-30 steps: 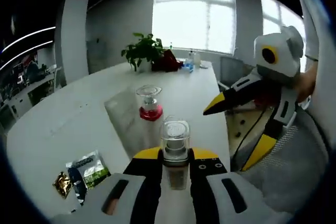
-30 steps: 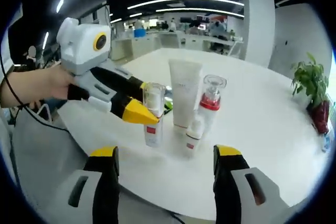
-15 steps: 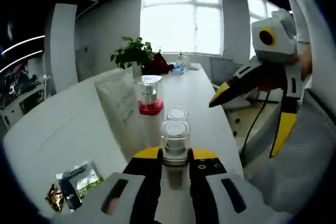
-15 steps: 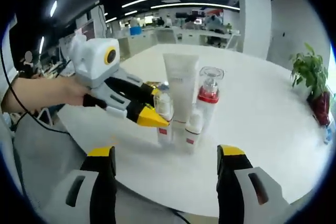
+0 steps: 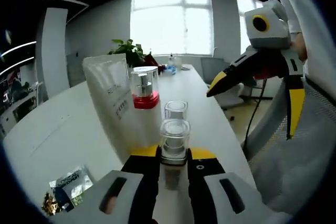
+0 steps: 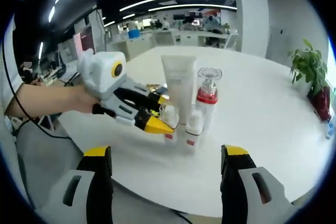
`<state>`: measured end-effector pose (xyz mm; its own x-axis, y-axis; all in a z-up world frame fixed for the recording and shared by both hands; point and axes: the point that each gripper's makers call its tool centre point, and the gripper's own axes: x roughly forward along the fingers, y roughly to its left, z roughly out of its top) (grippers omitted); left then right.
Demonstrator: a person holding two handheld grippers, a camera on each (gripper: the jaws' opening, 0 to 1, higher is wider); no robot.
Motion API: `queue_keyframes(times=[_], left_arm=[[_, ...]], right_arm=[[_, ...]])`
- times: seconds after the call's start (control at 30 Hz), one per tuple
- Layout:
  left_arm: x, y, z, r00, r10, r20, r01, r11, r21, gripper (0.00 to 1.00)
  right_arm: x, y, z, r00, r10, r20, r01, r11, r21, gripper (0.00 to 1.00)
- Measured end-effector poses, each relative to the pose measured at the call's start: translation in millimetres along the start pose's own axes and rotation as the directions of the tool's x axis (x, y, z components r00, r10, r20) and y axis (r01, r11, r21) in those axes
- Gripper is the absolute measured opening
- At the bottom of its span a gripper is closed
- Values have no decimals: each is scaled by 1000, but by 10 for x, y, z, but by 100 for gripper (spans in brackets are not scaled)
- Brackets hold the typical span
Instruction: Arrange the skincare products in the storage area until every visible bottle or jar stands upright without overlapping.
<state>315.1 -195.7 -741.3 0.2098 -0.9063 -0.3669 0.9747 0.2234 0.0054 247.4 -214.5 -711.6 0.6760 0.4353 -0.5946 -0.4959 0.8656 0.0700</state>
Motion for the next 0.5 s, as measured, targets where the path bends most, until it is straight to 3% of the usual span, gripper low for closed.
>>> queue_keyframes(times=[0.5], left_arm=[[83,-18,54,999,-22,26,22,999,-28,18]], right_arm=[[5,-22,-18,1000,-7,-9,7,1000,12,84]])
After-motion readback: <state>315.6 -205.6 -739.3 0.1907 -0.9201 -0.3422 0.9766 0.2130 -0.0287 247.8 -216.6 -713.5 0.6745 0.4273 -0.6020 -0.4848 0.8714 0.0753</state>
